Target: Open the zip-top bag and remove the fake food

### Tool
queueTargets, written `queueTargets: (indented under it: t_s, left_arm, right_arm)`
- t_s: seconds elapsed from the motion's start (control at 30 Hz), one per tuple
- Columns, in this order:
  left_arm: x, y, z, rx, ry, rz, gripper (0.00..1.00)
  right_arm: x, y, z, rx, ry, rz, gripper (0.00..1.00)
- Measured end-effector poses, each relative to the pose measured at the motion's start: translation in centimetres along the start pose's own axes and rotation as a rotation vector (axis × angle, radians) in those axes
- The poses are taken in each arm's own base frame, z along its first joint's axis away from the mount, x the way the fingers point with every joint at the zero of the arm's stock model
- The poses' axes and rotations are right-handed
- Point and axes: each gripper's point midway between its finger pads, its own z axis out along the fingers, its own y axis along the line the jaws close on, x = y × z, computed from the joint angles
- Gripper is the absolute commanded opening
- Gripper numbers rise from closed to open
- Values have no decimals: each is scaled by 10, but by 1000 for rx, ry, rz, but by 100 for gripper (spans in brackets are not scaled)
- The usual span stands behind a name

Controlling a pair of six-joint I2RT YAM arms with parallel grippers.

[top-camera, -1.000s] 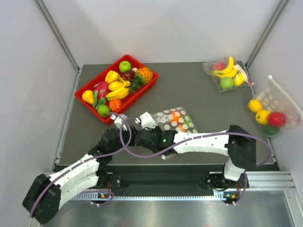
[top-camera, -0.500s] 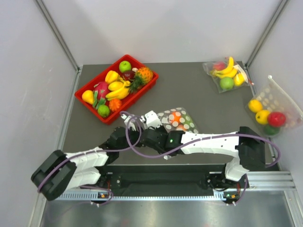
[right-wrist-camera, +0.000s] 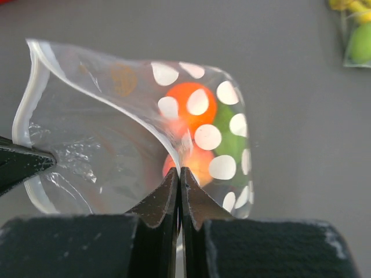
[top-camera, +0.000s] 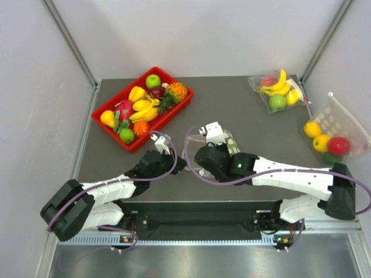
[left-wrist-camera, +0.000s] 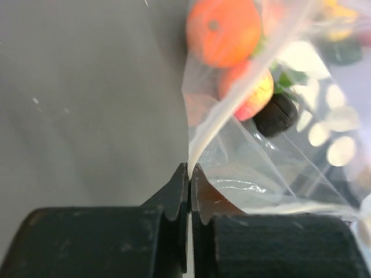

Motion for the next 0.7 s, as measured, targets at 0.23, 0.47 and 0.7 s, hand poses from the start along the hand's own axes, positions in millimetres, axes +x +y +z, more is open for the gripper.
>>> queueTargets:
  t_s: [0.23, 0.47, 0.7]
  left_arm:
    - [-12, 20, 12, -106, -10, 0, 0]
    - [-17, 35, 13, -160, -20, -27, 26]
    - [-38, 12, -7, -88, -52, 114, 68]
  right_arm:
    - [-15, -24, -12, 42, -42, 25, 0]
    - [-12, -23, -11, 43, -29, 28, 0]
    - [-10, -19, -8, 41, -22, 3, 0]
